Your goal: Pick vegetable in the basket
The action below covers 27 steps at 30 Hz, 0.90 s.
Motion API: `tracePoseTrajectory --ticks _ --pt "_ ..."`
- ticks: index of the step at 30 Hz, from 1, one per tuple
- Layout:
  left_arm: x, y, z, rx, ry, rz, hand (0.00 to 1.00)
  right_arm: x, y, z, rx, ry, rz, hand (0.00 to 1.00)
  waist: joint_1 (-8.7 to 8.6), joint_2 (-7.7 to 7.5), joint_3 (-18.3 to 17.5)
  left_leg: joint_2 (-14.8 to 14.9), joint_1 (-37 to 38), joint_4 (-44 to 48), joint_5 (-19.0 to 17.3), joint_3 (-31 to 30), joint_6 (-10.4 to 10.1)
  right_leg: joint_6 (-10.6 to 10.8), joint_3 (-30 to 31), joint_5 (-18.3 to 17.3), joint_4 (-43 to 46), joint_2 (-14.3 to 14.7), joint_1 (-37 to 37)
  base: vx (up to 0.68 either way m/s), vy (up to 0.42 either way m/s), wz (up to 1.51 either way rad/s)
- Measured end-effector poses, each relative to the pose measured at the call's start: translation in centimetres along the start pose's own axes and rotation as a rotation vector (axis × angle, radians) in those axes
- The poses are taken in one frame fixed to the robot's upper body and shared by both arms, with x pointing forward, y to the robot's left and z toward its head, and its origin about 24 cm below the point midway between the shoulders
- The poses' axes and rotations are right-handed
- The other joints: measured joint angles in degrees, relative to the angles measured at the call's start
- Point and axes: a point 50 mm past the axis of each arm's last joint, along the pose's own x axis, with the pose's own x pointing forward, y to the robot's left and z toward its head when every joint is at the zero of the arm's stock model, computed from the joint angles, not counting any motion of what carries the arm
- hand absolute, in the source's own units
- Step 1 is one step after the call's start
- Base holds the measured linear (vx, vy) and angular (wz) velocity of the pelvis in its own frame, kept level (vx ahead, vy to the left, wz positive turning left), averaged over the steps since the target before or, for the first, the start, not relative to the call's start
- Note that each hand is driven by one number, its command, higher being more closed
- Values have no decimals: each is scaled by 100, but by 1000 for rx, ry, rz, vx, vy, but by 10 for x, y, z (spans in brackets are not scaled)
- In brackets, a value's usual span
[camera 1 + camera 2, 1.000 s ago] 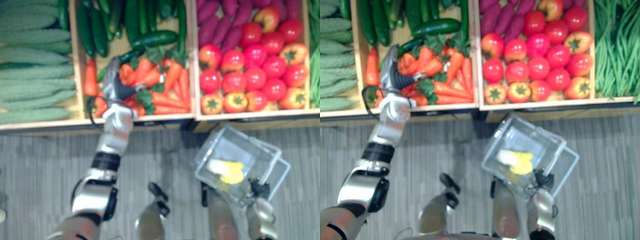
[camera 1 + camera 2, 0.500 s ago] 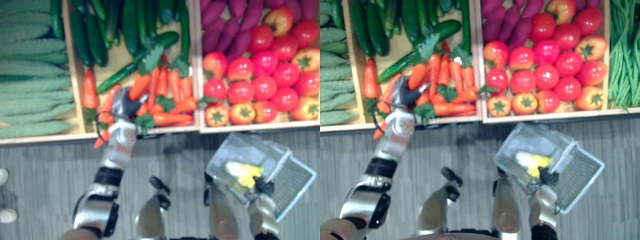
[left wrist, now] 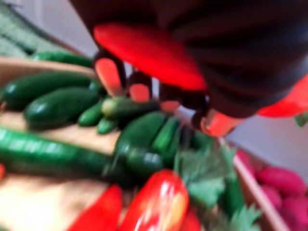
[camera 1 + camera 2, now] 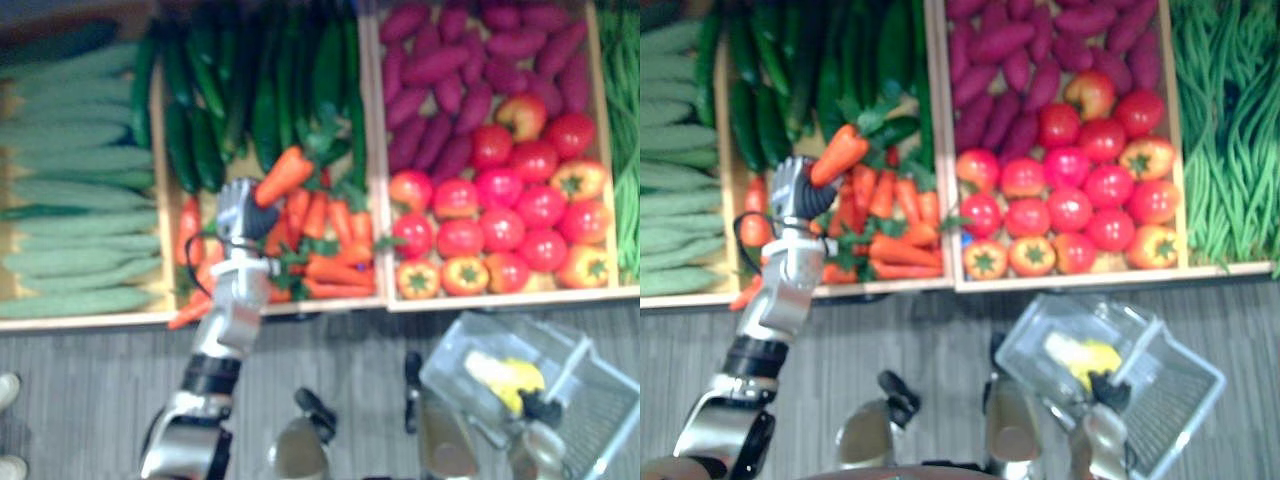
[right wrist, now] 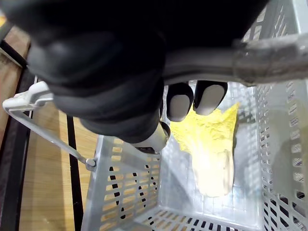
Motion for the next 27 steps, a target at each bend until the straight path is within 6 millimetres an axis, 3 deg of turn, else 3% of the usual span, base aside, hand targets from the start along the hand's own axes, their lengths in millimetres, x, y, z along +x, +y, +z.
tracePoseTrajectory --ticks 3,6,7,8,9,10,11,14,17,19,21,22,23,24,26,27 --pt "-22 4 -12 42 24 2 100 -5 -6 -24 -4 91 -22 100 -6 -142 -474 -178 224 -104 -49 -64 -56 87 3 -127 -20 -84 179 103 87 10" --pt "-43 9 -26 64 79 -6 100 -8 -3 -32 -23 122 -5 100 -2 -260 -621 -199 367 251 -197 -437 43 84 320 -125 -39 -102 357 41 33 -36" --pt "-54 13 -32 74 105 -5 100 -9 3 -32 -41 119 26 100 4 -333 -668 -124 218 875 -400 -1181 313 80 608 -119 -37 -93 427 45 -30 -91" --pt "-65 17 -34 70 127 0 100 -7 6 -29 -71 106 59 100 36 -337 -736 -164 -68 1486 -953 -2283 210 80 924 -117 -33 -64 454 23 -18 -114" --pt "-71 18 -34 63 135 4 100 -6 7 -27 -83 99 70 100 57 -268 -780 -238 -98 1603 -1159 -2861 82 84 1093 -117 -36 24 451 -38 118 -150" --pt "-81 15 -34 44 150 -3 100 -3 7 -24 -110 95 89 100 104 -87 -920 -252 -31 1671 -1496 -3605 -106 93 1310 -123 -61 256 436 -43 158 -146" --pt "-86 11 -32 25 162 -16 100 -2 8 -23 -120 95 102 100 98 -28 -1037 -266 99 1535 -1647 -3953 -245 138 1465 -99 -66 361 367 -43 163 -133" --pt "-97 -11 -13 -84 139 -85 100 -5 16 -17 -125 56 131 100 -133 -219 -1180 -560 590 767 -1684 -3635 -293 415 1861 76 -142 214 195 -99 126 -69" --pt "-108 -29 10 -182 80 -175 100 -8 31 -5 -158 3 198 100 -120 -327 -1166 -849 895 404 -1693 -3065 -278 559 2244 276 -23 86 -62 -157 115 -78" --pt "-113 -37 22 -240 50 -224 100 -14 44 -6 -190 -5 250 100 -83 -333 -1158 -935 879 471 -1728 -2746 -172 277 1692 715 36 29 -302 -294 127 -98" --pt "-116 -43 32 -287 25 -269 100 -22 70 5 -169 -46 320 100 41 -286 -1117 -940 860 318 -1692 -2135 131 -525 313 1584 -623 -13 -316 -320 75 -127" --pt "-116 -44 34 -297 17 -276 100 -23 73 10 -168 -72 324 100 51 -263 -1033 -956 898 264 -1720 -1997 171 -589 -208 1145 -189 -80 -371 -318 17 -111" --pt "-120 -46 34 -303 20 -307 100 -25 75 16 -168 -101 320 100 19 -359 -978 -1086 924 249 -1683 -1701 230 -639 -1046 58 1101 -422 -561 -258 4 -103" --pt "-132 -49 32 -332 51 -358 100 -23 75 23 -164 -129 312 100 40 -381 -976 -1158 1000 297 -1696 -1406 271 -628 -1641 -604 1996 -716 -505 -246 20 -110" --pt "-150 -54 33 -377 85 -442 100 -24 80 30 -186 -169 341 100 51 -393 -1015 -1207 1048 446 -1730 -968 317 -646 -2237 -1228 2516 -1064 -269 -165 7 -131" --pt "-158 -57 36 -404 91 -488 100 -27 91 38 -200 -203 385 100 82 -486 -1019 -1327 987 641 -1795 -685 318 -424 -2382 -1267 2216 -980 -249 -129 -13 -147"
